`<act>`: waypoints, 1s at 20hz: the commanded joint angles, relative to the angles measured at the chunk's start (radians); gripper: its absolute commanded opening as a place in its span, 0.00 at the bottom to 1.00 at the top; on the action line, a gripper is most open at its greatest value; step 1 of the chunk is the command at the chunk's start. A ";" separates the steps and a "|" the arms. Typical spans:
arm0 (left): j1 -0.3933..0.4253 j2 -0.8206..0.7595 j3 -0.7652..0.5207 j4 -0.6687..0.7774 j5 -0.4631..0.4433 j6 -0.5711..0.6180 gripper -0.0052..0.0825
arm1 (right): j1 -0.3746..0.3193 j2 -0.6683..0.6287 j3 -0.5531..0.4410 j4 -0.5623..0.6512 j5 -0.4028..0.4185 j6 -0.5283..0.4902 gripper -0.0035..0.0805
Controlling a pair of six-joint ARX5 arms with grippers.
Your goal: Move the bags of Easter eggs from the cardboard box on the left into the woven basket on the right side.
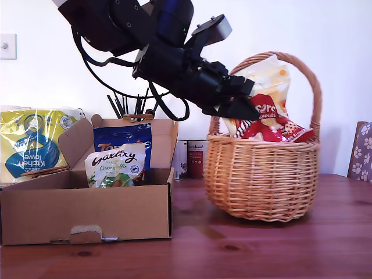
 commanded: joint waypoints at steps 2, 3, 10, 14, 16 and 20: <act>-0.002 0.016 0.010 -0.061 0.008 -0.003 0.04 | 0.004 0.002 0.011 0.007 -0.008 0.002 0.03; -0.002 0.016 0.010 -0.084 0.008 -0.003 0.04 | 0.004 0.002 0.011 0.007 -0.008 0.003 0.03; -0.005 0.013 0.023 -0.204 0.075 0.004 0.04 | 0.004 0.002 0.011 0.006 -0.008 0.002 0.03; -0.005 -0.001 0.035 -0.272 0.113 0.022 0.04 | 0.004 0.002 0.011 0.002 -0.008 0.003 0.03; -0.004 -0.009 0.039 -0.268 0.113 0.024 0.04 | 0.004 0.002 0.011 0.002 -0.008 0.003 0.03; -0.005 -0.010 0.048 -0.259 0.092 0.023 0.14 | 0.004 0.002 0.011 0.002 -0.008 0.003 0.03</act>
